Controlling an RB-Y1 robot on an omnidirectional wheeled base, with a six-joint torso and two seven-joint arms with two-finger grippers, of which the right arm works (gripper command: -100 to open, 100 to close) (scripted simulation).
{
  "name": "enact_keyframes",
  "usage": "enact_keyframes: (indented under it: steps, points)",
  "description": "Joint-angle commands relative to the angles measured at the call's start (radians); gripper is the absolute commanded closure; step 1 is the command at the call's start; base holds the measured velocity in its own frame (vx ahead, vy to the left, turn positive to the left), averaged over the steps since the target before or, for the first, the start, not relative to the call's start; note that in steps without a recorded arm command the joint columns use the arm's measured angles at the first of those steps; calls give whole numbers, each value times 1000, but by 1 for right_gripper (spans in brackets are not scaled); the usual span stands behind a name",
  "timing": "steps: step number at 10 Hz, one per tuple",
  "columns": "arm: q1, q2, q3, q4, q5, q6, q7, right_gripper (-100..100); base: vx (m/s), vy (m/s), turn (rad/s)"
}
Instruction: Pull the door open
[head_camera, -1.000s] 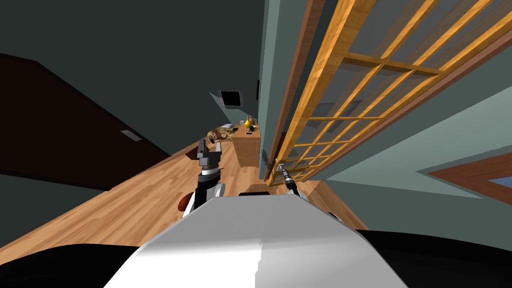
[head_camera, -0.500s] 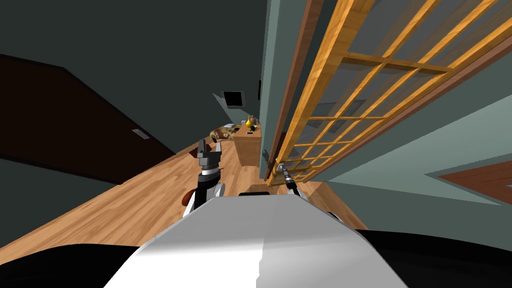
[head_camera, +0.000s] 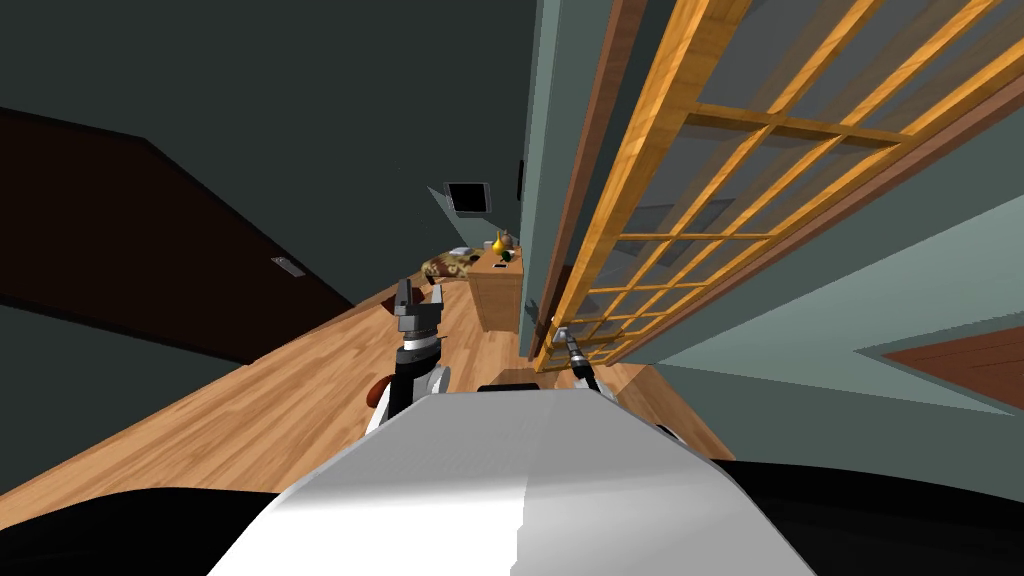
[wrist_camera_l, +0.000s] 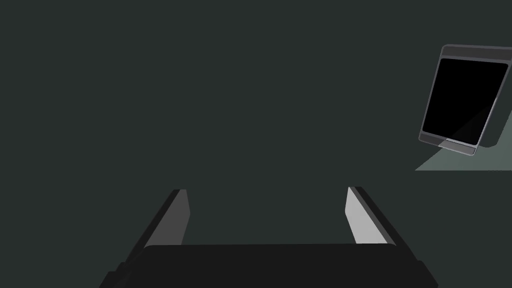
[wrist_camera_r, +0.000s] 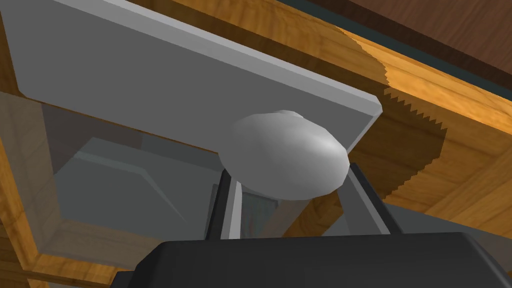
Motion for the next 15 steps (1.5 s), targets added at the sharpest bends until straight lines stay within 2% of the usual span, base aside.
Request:
enact_keyframes:
  steps: [1,4,5,6,7,9,11,14,15]
  points:
    - [-4,13,21,11,-16,-4,-50,100,-52,-30,125]
    - [-5,12,27,11,-31,-3,-109,100,-38,-24,45]
    - [-6,11,34,12,-46,-2,-147,100,-36,-23,68]
    - [-6,11,34,12,-46,-2,-150,100,-27,-19,36]
    - [-7,10,40,12,-61,-1,-188,100,-30,-17,60]
    - [-7,10,40,12,-61,-1,-192,100,-19,-14,29]
    - [-9,7,53,13,-92,0,-258,100,-38,-22,86]
    - [-10,6,59,13,-107,1,-317,100,-38,-24,52]
    - [-11,5,66,14,-123,2,-353,100,-31,-16,50]
